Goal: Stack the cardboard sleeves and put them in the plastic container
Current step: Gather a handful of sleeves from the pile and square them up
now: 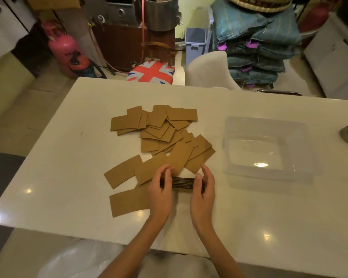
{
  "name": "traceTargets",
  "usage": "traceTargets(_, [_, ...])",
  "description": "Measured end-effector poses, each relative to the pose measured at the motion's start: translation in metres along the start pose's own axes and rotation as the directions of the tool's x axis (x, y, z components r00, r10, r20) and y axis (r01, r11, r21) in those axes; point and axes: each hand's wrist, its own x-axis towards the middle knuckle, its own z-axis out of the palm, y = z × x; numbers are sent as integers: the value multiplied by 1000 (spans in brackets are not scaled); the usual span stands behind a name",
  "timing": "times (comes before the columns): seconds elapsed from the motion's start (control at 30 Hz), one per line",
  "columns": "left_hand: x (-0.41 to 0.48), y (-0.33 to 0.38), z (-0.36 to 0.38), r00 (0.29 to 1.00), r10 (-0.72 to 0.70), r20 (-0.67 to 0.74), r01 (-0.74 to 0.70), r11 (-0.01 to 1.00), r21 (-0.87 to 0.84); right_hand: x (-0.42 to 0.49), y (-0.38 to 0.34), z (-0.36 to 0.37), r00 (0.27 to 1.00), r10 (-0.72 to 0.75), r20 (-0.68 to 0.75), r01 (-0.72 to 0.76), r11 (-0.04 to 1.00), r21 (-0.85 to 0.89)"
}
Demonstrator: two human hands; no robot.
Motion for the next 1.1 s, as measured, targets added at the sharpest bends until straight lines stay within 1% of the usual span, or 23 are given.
traceTargets(0.07, [-3, 5, 1, 1000, -13, 15, 13, 1000, 8, 0, -4, 3, 1000, 19, 11, -19, 1000, 18])
traceTargets(0.1, [-3, 7, 2, 999, -26, 23, 26, 1000, 0, 2, -4, 2, 998, 5, 66, -5, 1000, -7])
traceTargets(0.2, [2, 13, 1, 996, -92, 2, 92, 996, 7, 18, -6, -13, 939, -6, 344, 72, 981, -179])
traceTargets(0.23, [4, 19, 1, 993, -120, 9, 120, 993, 22, 23, -8, -18, 919, -15, 395, 116, 965, -234])
traceTargets(0.27, [5, 25, -2, 989, -140, 41, 138, 989, 46, 25, -14, -24, 911, -26, 413, 148, 952, -267])
traceTargets(0.33, [9, 42, -9, 975, -123, 186, 109, 991, 83, 29, -28, -34, 919, -51, 392, 154, 959, -236])
traceTargets(0.37, [13, 49, -15, 951, -101, 293, 84, 994, 69, 30, -38, -39, 925, -41, 378, 124, 972, -198])
traceTargets(0.43, [24, 63, -29, 852, -15, 524, 52, 997, -56, 31, -56, -46, 937, 53, 346, -6, 991, -133])
traceTargets(0.47, [29, 68, -35, 800, 54, 598, 47, 987, -152, 30, -66, -47, 930, 122, 347, -102, 992, -75])
traceTargets(0.53, [37, 75, -41, 736, 166, 657, 72, 945, -320, 28, -81, -43, 862, 281, 421, -348, 933, 91])
traceTargets(0.57, [39, 77, -39, 742, 189, 643, 76, 929, -361, 26, -89, -38, 811, 336, 479, -447, 884, 135])
traceTargets(0.6, [39, 78, -34, 770, 197, 606, 64, 922, -381, 23, -98, -33, 766, 377, 520, -513, 847, 142])
traceTargets(0.67, [38, 81, -19, 867, 190, 460, 2, 923, -385, 19, -109, -22, 729, 392, 562, -548, 826, 135])
traceTargets(0.73, [41, 90, -7, 945, 144, 293, 12, 882, -472, 18, -113, -14, 777, 327, 538, -447, 888, 106])
traceTargets(0.77, [45, 100, -4, 965, 77, 252, 78, 830, -552, 17, -112, -11, 821, 281, 496, -369, 925, 87])
traceTargets(0.8, [51, 108, -2, 970, -11, 242, 169, 744, -646, 16, -112, -8, 875, 223, 430, -280, 957, 73])
traceTargets(0.83, [57, 113, -1, 961, -90, 263, 258, 642, -722, 15, -111, -6, 938, 114, 329, -132, 991, 33])
traceTargets(0.87, [61, 116, 0, 942, -148, 301, 332, 538, -775, 13, -114, -4, 973, -62, 223, 70, 997, -28])
traceTargets(0.9, [60, 120, 0, 924, -184, 336, 383, 484, -787, 12, -115, -2, 951, -267, 156, 286, 952, -110])
traceTargets(0.93, [56, 123, 1, 903, -203, 378, 429, 466, -774, 14, -111, -2, 882, -453, 128, 470, 864, -181])
traceTargets(0.97, [51, 125, 3, 885, -213, 415, 465, 467, -752, 16, -109, -1, 802, -586, 118, 597, 773, -215])
traceTargets(1.0, [44, 127, 4, 865, -215, 454, 500, 458, -735, 18, -105, 0, 750, -655, 96, 658, 721, -217])
traceTargets(1.1, [41, 126, 2, 857, -258, 446, 515, 477, -712, 21, -103, 2, 711, -700, 66, 700, 698, -152])
